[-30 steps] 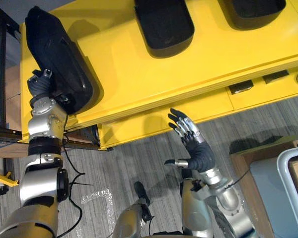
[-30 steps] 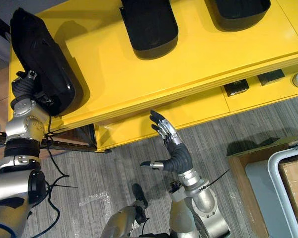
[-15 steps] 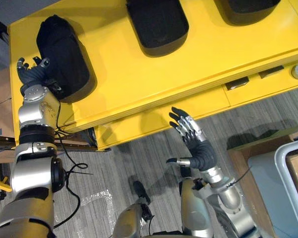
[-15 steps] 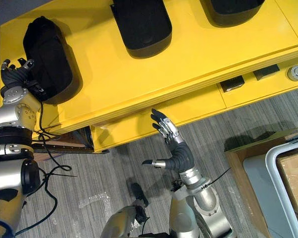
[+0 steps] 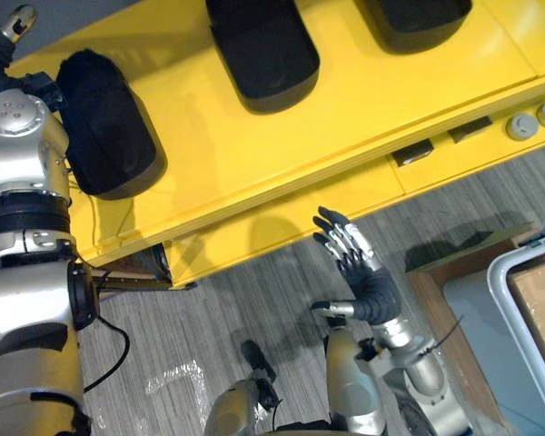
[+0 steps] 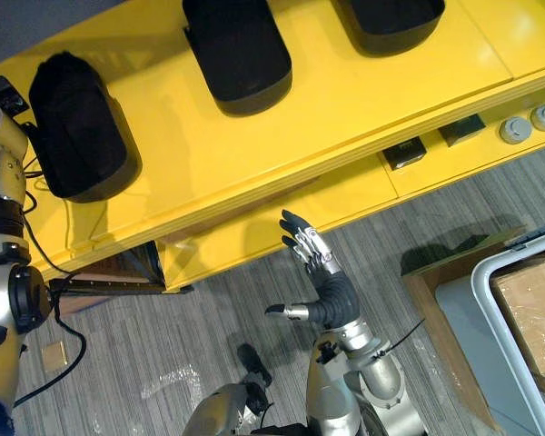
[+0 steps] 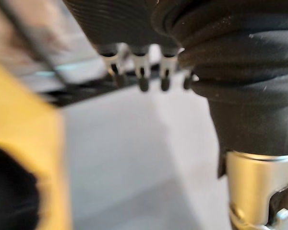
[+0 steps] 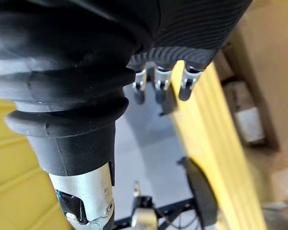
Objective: Walk over and take plastic housings, then place them on the shelf
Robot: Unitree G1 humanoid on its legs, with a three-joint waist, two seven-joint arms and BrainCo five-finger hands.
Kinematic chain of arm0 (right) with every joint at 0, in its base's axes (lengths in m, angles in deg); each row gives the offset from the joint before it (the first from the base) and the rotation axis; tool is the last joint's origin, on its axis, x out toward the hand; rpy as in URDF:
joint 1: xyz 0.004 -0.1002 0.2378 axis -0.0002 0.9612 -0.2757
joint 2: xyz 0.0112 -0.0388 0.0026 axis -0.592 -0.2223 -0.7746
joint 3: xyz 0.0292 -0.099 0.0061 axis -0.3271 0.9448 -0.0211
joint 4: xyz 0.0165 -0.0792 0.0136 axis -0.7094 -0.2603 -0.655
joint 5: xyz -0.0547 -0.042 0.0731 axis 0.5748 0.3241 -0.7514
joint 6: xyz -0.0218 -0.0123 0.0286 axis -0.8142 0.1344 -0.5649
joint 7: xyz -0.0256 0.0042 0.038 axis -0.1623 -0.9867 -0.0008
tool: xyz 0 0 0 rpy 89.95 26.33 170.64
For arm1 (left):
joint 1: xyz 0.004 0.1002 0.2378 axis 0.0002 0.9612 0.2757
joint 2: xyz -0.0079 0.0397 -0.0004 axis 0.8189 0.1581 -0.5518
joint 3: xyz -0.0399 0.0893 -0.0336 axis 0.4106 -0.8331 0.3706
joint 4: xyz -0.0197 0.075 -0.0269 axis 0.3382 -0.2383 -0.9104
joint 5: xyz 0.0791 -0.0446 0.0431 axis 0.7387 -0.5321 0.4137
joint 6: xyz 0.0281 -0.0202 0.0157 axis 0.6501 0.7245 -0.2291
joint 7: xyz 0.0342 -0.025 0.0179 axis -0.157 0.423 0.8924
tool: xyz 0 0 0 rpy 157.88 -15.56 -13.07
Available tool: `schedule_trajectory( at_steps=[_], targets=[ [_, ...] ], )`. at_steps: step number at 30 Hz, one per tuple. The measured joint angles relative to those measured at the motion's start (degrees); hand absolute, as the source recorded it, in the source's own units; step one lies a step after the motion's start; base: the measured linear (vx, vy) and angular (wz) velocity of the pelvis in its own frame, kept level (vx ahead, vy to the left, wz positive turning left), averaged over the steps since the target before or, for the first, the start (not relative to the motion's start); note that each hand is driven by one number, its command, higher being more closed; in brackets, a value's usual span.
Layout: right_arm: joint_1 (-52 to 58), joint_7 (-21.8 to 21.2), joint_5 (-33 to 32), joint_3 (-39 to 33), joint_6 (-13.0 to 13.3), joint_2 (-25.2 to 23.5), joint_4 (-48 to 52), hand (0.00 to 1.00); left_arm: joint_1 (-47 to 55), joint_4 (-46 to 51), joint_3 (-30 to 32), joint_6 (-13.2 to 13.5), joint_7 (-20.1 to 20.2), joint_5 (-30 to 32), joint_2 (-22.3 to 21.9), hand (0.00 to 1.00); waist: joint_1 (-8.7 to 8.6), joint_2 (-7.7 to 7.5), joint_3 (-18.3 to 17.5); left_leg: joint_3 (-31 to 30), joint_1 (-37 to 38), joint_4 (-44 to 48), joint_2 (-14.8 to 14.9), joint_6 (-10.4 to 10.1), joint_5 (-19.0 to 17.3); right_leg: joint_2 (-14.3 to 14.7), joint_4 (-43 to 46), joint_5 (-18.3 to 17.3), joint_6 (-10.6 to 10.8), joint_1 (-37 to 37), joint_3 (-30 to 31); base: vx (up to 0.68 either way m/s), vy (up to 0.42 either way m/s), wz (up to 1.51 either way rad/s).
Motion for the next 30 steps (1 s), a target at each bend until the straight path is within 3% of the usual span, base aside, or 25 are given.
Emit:
schedule_trajectory(
  at_steps=[2, 3, 4, 5, 6, 7, 9, 11, 12, 15, 17, 20, 25, 30],
  targets=[
    [-0.94, -0.28, 0.05, 0.02, 2.06, 0.43, -1.29, 0.00, 3.67, 10.14, -2.56, 5.24, -1.53, 3.21, 1.94, 0.00, 0.02, 0.22, -0.30, -1.77, 0.74, 0.01, 0.01, 0.02, 0.00, -0.21, -0.82, -0.01, 0.01, 2.12, -1.72, 0.00, -0.008, 0.25],
    [-1.41, -0.22, 0.05, -0.01, 2.54, 0.64, -2.11, 0.00, 5.97, 13.39, -2.51, 6.59, -1.95, 3.75, 1.93, 0.00, 0.04, 0.40, -0.96, -2.54, 0.73, 0.03, 0.00, 0.03, 0.00, -0.23, -1.19, -0.01, 0.01, 2.64, -2.27, 0.02, -0.015, 0.37],
    [-2.24, 0.03, 0.29, -0.05, 2.64, 1.13, -3.59, 1.00, 12.21, 19.73, -2.38, 8.66, -2.72, 4.83, 1.73, 0.00, 0.23, 0.89, -2.79, -3.32, 0.73, 0.04, 0.07, 0.03, 0.00, -0.22, -1.85, -0.01, 0.02, 3.55, -3.34, 0.05, -0.018, 0.35],
    [-3.01, 0.47, 1.57, -0.21, 2.66, 1.53, -4.77, 1.00, 20.77, 27.63, -1.10, 9.96, -2.93, 5.11, 0.52, 0.00, 0.78, 1.32, -5.10, -4.60, 0.85, 0.16, 0.21, 0.03, 0.01, -0.27, -2.77, -0.01, 0.02, 4.78, -4.35, 0.08, -0.032, 0.53],
    [-3.09, 1.25, 2.28, -0.33, 2.67, 1.93, -4.80, 1.00, 29.80, 36.39, 0.95, 10.38, -3.03, 5.18, -3.60, 0.00, 1.54, 1.90, -7.19, -6.13, 1.16, 0.22, 0.34, 0.04, 0.01, -0.32, -3.96, -0.02, 0.04, 6.71, -6.13, 0.08, -0.025, 0.46],
    [-3.31, 1.39, 2.22, -0.45, 2.63, 2.11, -4.81, 1.00, 34.07, 40.34, 1.76, 10.77, -3.02, 5.17, -5.88, 0.00, 2.21, 1.98, -7.97, -6.69, 1.63, 0.18, 0.39, 0.04, 0.01, -0.31, -4.50, -0.02, 0.05, 7.75, -6.69, 0.06, -0.016, 0.50],
    [-5.49, 2.69, 2.18, -1.46, 2.48, 1.55, -5.28, 1.00, 50.84, 51.70, 4.07, 12.64, -1.83, 5.12, -15.84, 0.00, 5.56, 1.87, -10.50, -10.03, 2.86, 0.24, 0.69, 0.03, 0.01, -0.37, -6.60, -0.05, 0.07, 11.98, -9.91, 0.04, -0.003, 0.59],
    [-7.90, 3.93, 2.26, -1.82, 1.87, 0.71, -6.96, 1.00, 59.97, 55.87, 5.00, 14.01, 0.00, 4.89, -21.58, 0.00, 7.38, 1.33, -11.52, -12.28, 2.92, 0.30, 0.83, 0.03, 0.01, -0.38, -7.80, -0.05, 0.11, 13.99, -12.29, -0.03, -0.008, 0.65],
    [-9.43, 4.96, 2.26, -2.26, 0.54, -0.49, -8.45, 1.00, 66.21, 58.71, 5.00, 15.17, 1.76, 4.98, -25.76, 0.00, 9.31, 0.91, -11.88, -13.85, 2.93, 0.27, 0.89, 0.02, -0.03, -0.40, -8.68, -0.09, 0.14, 15.32, -13.97, -0.09, -0.009, 0.70],
    [-12.50, 7.51, 3.66, -2.37, -2.58, -4.17, -14.45, 1.00, 78.93, 62.23, 3.76, 18.41, 7.08, 2.46, -34.23, 0.00, 12.80, 0.01, -12.57, -17.05, 2.83, 0.28, 0.76, 0.33, -0.48, -0.55, -11.05, -0.28, 0.34, 18.57, -17.46, -0.08, -0.002, 0.59],
    [-13.00, 9.47, 5.16, -1.31, -3.16, -6.14, -18.01, 1.00, 84.03, 62.32, 2.11, 18.37, 9.82, -1.10, -37.26, 0.00, 14.04, -0.21, -13.14, -18.58, 2.72, 0.26, 0.41, 0.18, -0.37, -0.61, -12.28, -0.20, 0.47, 20.16, -18.95, -0.04, 0.001, 0.44],
    [-14.03, 13.32, 6.65, 0.02, -4.18, -8.57, -23.67, 1.00, 89.86, 58.40, -0.27, 15.97, 12.54, -5.09, -40.36, 0.00, 15.42, -0.75, -14.58, -20.89, 0.79, 0.40, 0.15, -0.05, -0.11, -0.53, -14.47, 0.74, 0.64, 21.34, -21.44, -0.02, -0.002, 0.37],
    [-20.17, 20.47, 6.65, -1.86, -4.35, -10.70, -37.76, 1.00, 94.03, 45.83, -4.74, 13.96, 18.62, -4.37, -42.10, 0.00, 17.54, -2.39, -14.74, -24.93, 0.61, 0.29, -0.52, -0.56, 1.04, -0.43, -15.25, 1.97, 0.93, 23.97, -25.84, 0.05, -0.015, 0.43],
    [-27.64, 24.24, 6.54, -5.79, -4.06, -11.44, -47.35, 1.00, 94.84, 34.61, -8.77, 13.96, 25.79, 0.85, -42.32, 0.00, 19.33, -1.78, -13.39, -27.89, -0.31, 1.82, -1.22, -0.55, 1.04, -1.47, -13.82, 0.90, 0.91, 25.12, -28.75, 0.01, 0.002, 0.33]
  ],
)
